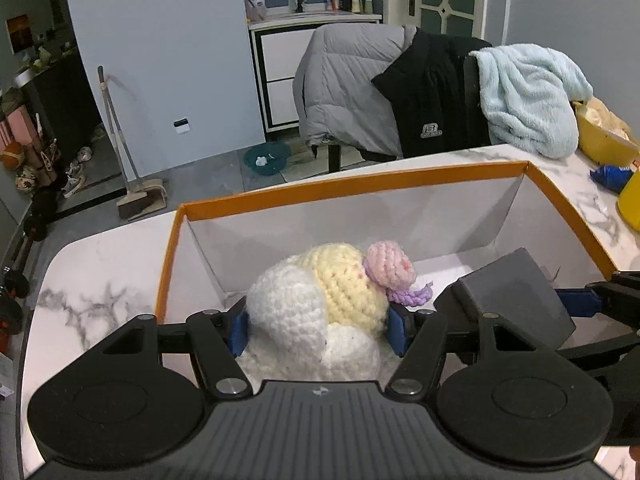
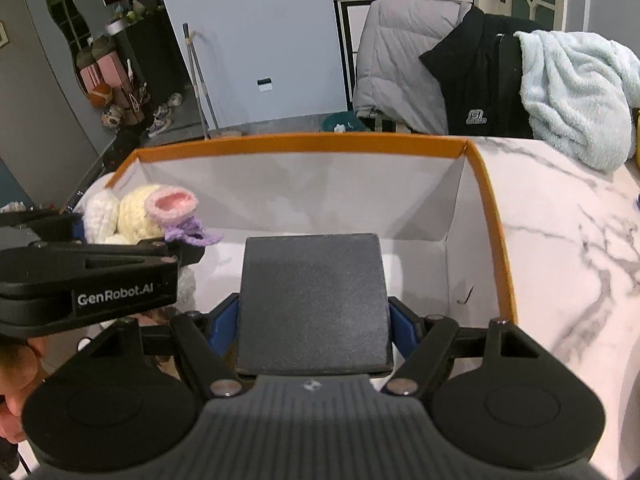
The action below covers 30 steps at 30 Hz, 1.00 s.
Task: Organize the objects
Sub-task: 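Carry the bunny into the orange box with left tool while right tool carries the grey box in, then open both tools to release the bunny and grey box, then withdraw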
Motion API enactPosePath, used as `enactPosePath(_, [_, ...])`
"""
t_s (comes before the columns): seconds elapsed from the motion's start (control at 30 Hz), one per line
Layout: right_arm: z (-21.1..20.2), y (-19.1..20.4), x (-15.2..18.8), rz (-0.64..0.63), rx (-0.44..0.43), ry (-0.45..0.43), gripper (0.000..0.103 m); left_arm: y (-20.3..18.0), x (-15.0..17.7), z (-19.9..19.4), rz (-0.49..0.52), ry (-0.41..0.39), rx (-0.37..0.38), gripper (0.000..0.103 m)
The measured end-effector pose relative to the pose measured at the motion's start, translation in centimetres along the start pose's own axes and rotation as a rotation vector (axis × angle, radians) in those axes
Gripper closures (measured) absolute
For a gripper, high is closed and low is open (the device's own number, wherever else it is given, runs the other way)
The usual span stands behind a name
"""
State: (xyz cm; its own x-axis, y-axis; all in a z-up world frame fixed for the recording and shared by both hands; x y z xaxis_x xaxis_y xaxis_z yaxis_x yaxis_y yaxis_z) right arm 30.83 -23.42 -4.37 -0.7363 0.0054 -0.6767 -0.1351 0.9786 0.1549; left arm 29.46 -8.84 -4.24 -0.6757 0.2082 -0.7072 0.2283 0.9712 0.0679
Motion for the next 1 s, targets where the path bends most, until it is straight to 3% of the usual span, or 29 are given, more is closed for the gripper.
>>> enactPosePath(0.3, [0.4, 0.3, 0.0, -0.002, 0.004, 0.008, 0.027, -0.4, 0.0, 0.5, 0.017, 0.003, 0.008, 0.022])
enactPosePath(0.67, [0.3, 0.2, -0.1, 0.027, 0.003, 0.001, 0.021, -0.4, -0.8, -0.7, 0.018, -0.069, 0.029, 0.015])
enactPosePath(1.0, [-0.2, 0.2, -0.6, 0.022, 0.004, -0.017, 0.021, -0.1, -1.2, -1.8, 0.034, -0.074, 0.024, 0.015])
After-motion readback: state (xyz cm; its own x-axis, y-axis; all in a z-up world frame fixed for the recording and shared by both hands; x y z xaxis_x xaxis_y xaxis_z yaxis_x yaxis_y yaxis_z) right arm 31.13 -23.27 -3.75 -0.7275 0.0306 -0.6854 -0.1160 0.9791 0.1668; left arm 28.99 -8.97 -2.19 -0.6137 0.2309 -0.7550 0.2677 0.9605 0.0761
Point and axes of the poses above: each gripper's, at about its wrist camera, not at the fingertips, and z roughly the way its jaws point, y to its left, x to its underside, the point moved 3 cm from there along z, roughly the way its jaws point, and after that the axes turned 3 degrees about -y, right-handed, at the moved point
